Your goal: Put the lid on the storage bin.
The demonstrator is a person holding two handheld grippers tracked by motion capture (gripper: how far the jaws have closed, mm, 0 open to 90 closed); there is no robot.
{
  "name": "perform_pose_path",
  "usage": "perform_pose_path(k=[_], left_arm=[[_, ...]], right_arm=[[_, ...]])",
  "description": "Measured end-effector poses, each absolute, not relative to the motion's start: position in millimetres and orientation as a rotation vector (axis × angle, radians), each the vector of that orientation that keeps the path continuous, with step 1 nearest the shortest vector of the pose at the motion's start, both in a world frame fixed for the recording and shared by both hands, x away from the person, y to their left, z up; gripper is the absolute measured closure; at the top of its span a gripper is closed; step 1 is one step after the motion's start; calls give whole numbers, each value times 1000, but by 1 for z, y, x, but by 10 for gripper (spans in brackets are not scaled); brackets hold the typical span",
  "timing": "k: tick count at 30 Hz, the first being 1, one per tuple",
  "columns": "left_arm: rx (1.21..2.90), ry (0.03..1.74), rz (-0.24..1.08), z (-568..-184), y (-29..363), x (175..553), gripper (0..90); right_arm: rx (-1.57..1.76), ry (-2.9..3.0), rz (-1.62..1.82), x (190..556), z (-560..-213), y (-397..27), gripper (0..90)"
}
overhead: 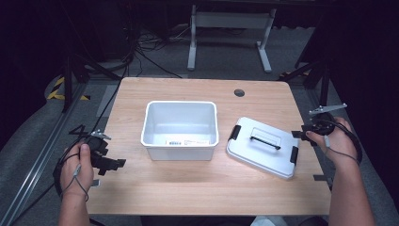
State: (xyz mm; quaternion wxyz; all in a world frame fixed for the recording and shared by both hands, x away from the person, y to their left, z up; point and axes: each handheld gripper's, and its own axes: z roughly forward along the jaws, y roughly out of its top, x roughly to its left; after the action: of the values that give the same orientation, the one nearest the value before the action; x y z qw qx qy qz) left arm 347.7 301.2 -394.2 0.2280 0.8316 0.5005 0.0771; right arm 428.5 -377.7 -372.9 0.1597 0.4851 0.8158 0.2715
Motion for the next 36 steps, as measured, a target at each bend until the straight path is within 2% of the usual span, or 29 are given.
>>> perform_pose_path(k=[19,36], left_arm=[[2326,1337,179,-394,291,350,168],[2370,1317,156,-395,280,351,168]], right_arm=[[1179,2430,861,422,-366,-349,417],[1006,2604,836,421,-378,-305,356]])
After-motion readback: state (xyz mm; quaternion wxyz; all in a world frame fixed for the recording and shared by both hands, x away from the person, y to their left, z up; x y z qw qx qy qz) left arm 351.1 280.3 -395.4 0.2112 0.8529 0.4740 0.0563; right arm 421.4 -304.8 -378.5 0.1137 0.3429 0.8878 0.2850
